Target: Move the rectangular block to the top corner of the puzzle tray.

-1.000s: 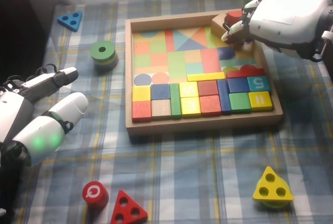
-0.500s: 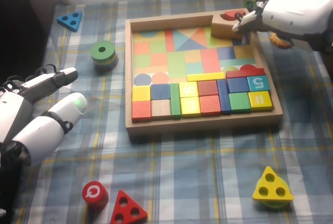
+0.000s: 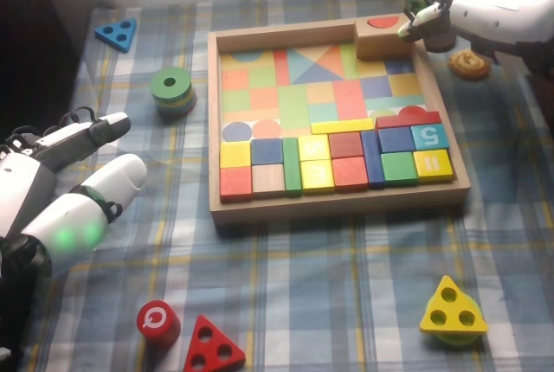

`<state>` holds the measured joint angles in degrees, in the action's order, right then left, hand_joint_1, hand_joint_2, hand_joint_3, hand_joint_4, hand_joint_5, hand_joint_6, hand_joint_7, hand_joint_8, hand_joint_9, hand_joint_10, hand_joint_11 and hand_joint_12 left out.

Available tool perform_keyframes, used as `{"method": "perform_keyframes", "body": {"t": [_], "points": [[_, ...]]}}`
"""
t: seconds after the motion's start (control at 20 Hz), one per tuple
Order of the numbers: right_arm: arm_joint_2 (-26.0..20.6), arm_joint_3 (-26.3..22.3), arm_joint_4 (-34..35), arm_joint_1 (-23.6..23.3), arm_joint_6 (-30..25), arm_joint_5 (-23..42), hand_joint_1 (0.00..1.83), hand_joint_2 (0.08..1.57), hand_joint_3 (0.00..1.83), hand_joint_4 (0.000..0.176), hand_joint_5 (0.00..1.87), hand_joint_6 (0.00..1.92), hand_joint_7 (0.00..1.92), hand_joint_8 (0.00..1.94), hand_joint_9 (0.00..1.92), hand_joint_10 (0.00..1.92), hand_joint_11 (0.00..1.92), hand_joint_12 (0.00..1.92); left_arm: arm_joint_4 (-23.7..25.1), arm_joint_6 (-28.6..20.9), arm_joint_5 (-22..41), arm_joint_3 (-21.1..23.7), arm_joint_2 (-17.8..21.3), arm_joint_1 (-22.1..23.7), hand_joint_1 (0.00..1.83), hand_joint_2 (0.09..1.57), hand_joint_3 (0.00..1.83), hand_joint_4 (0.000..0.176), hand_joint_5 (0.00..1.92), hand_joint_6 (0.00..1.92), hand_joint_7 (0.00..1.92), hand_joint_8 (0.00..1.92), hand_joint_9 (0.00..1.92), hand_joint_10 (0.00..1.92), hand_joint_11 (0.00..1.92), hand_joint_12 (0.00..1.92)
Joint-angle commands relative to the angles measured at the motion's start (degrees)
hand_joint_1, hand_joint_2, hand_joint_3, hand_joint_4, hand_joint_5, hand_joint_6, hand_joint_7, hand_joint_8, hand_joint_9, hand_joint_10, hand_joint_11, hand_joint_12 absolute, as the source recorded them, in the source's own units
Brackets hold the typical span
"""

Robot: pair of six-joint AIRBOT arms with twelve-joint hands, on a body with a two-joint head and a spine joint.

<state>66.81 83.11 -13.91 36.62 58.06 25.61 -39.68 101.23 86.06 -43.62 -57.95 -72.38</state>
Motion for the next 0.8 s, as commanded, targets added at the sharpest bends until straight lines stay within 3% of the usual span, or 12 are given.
{"method": "perform_keyframes", "body": {"t": [0.0, 0.2, 0.3, 0.4, 0.6, 0.7, 0.75], "points": [[0.06, 0.59, 1.12, -0.8, 0.75, 4.96, 1.53, 1.16, 0.0, 0.006, 0.65, 0.0, 0.78, 1.94, 0.99, 1.92, 1.1, 1.92, 2.33, -0.5, 6.55, -0.07, 0.38, 0.34, 0.14, 1.31, 0.0, 0.0, 0.51, 0.0, 0.49, 0.0, 0.47, 0.0, 0.0, 1.26], [0.2, 0.59, 1.23, -0.91, 0.75, 4.98, 1.58, 1.16, 0.0, 0.0, 0.65, 0.0, 0.83, 1.94, 1.05, 1.92, 1.14, 1.92, 2.34, -0.5, 6.57, -0.08, 0.39, 0.34, 0.13, 1.31, 0.0, 0.0, 0.51, 0.0, 0.48, 0.0, 0.45, 0.01, 0.0, 1.19], [0.2, 0.61, 1.42, -1.04, 0.75, 5.11, 1.58, 1.16, 0.0, 0.0, 0.61, 0.0, 0.75, 1.94, 0.95, 1.92, 1.05, 1.92, 2.34, -0.5, 6.61, -0.06, 0.39, 0.34, 0.14, 1.3, 0.0, 0.0, 0.51, 0.0, 0.48, 0.0, 0.45, 0.01, 0.0, 1.22], [0.18, 0.44, 1.73, -1.19, 0.75, 5.36, 1.59, 1.15, 0.0, 0.0, 0.62, 0.01, 0.81, 1.94, 1.0, 1.92, 1.1, 1.92, 2.34, -0.5, 6.75, -0.03, 0.46, 0.31, 0.16, 1.3, 0.0, 0.0, 0.52, 0.0, 0.49, 0.0, 0.47, 0.01, 0.0, 1.24], [-0.46, -0.93, 2.32, -1.67, 0.75, 6.28, 1.52, 1.18, 0.01, 0.0, 0.62, 0.0, 0.81, 1.94, 1.02, 1.92, 1.11, 1.92, 2.35, -0.5, 6.85, 0.0, 0.6, 0.29, 0.14, 1.3, 0.0, 0.0, 0.51, 0.0, 0.49, 0.0, 0.46, 0.0, 0.0, 1.23], [-1.18, -1.76, 2.7, -1.68, 0.75, 7.24, 1.51, 1.19, 0.01, 0.014, 0.61, 0.0, 0.8, 1.94, 1.02, 1.92, 1.1, 1.92, 2.33, -0.5, 6.85, 0.0, 0.6, 0.25, 0.16, 1.3, 0.0, 0.0, 0.51, 0.0, 0.48, 0.0, 0.45, 0.0, 0.0, 1.22], [-1.64, -2.38, 3.19, -1.68, 0.74, 8.07, 1.54, 1.18, 0.0, 0.009, 0.62, 0.0, 0.82, 1.94, 1.04, 1.92, 1.14, 1.92, 2.33, -0.5, 6.87, 0.01, 0.6, 0.24, 0.16, 1.3, 0.0, 0.0, 0.51, 0.0, 0.48, 0.0, 0.45, 0.0, 0.0, 1.19]]}}
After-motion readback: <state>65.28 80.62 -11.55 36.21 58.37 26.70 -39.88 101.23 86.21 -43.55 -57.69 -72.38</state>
